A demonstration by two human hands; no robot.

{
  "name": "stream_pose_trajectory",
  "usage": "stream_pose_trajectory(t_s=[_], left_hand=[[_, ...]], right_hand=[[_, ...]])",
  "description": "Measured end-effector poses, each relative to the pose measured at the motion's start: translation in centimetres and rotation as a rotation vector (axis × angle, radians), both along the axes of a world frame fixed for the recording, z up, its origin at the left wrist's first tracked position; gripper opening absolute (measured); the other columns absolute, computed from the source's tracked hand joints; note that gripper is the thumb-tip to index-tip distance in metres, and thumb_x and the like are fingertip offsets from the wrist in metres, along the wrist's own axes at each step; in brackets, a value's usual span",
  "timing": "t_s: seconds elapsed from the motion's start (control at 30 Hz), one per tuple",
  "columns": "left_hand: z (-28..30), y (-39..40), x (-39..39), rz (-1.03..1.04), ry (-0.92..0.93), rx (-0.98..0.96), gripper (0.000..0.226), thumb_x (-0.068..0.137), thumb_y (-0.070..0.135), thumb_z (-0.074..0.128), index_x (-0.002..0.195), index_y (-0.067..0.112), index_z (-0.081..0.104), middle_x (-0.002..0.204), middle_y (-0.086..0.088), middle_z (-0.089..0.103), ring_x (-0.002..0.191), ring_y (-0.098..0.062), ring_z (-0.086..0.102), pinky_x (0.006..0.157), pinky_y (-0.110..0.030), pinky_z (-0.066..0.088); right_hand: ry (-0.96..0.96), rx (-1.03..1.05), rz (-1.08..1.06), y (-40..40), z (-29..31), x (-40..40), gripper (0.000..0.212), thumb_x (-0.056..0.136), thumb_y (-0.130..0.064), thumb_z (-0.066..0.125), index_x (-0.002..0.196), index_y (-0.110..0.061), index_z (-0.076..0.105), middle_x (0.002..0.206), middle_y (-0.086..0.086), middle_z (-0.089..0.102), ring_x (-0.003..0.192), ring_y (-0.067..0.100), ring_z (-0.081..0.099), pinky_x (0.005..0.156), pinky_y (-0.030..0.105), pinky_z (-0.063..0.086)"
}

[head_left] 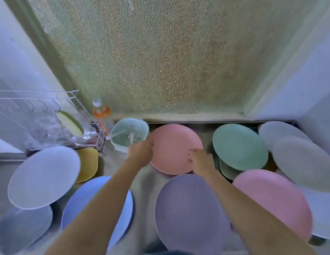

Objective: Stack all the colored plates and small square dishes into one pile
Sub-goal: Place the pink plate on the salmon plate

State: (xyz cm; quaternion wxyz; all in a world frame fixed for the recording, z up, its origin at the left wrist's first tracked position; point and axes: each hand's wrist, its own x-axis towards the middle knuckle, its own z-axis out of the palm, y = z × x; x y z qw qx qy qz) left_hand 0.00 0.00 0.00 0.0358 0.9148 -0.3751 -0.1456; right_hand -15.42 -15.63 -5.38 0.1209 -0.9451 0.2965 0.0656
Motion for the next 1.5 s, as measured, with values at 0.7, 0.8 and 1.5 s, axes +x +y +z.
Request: stream_pose_trajectory(t_s=[0.7,0.8,1.5], left_hand=[[-8.1,2.8,-8.1,0.091,0.487,0.187,0.02,0.094,0.018,0.038,0.09,0.008,0.055,0.113,-0.016,0.061,0.104,-0.035,0.058,0.076,-0.032,0.04],[-7.7,3.1,-7.8,0.167,0.556,0.162,0.024,0.089,0.014,0.038,0.066,0.012,0.04,0.082,-0.009,0.057,0.08,-0.037,0.064,0.066,-0.033,0.045],[-7.0,5.0,-5.5,0.776,0.87,-0.474,0.021,0.09,0.018,0.047,0.098,0.007,0.064,0.085,-0.015,0.064,0.065,-0.032,0.06,0.067,-0.043,0.058]], right_hand=[[-0.375,0.405,-0.705,-0.3,-3.2,-0.5,0.02,0.091,-0.012,0.046,0.09,0.002,0.061,0.09,0.016,0.062,0.079,0.028,0.052,0.068,0.033,0.04],[-0.477,0.29,-0.591,-1.1,-2.1,-1.0,0.018,0.093,-0.013,0.047,0.094,-0.003,0.061,0.092,0.013,0.065,0.083,0.029,0.057,0.068,0.031,0.04],[-0.249,0.295,-0.514,2.0,-2.3,-8.4,0.053,0.083,0.004,0.033,0.134,-0.01,0.032,0.116,0.02,0.058,0.101,0.037,0.056,0.083,0.042,0.045]])
